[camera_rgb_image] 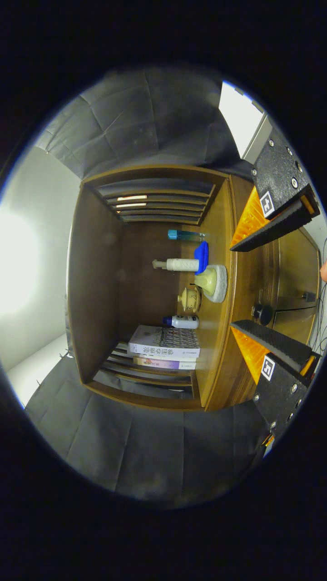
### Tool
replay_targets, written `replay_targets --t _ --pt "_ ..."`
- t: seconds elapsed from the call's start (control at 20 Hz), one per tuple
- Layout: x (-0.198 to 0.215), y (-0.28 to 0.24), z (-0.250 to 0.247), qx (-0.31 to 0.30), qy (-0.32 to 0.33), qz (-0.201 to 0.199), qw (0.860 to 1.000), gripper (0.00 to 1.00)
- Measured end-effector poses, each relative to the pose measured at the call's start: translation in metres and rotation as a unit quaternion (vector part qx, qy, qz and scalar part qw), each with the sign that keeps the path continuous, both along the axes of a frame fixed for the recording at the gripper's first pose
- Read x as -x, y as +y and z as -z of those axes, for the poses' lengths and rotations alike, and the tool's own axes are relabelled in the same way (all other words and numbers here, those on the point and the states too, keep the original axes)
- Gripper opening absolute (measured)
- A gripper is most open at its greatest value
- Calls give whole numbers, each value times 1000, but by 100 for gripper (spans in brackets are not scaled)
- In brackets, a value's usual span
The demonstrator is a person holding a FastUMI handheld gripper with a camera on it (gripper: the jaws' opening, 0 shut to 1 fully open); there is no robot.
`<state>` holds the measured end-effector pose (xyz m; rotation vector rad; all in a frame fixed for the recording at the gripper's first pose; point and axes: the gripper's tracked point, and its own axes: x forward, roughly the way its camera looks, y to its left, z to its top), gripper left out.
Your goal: Pull open the drawer, take out the items inside it, and place them on the countertop above the cabinet.
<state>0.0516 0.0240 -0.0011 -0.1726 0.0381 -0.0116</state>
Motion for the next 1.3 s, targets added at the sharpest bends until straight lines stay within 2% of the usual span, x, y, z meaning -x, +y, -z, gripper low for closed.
replay_targets --t 0.15,0.4,1.3 --pt "21 -4 1 -3 4 -7 1000 95" --pt "44 -15 2 -40 14 9 999 95" --pt "66 -24 12 -45 18 8 999 95"
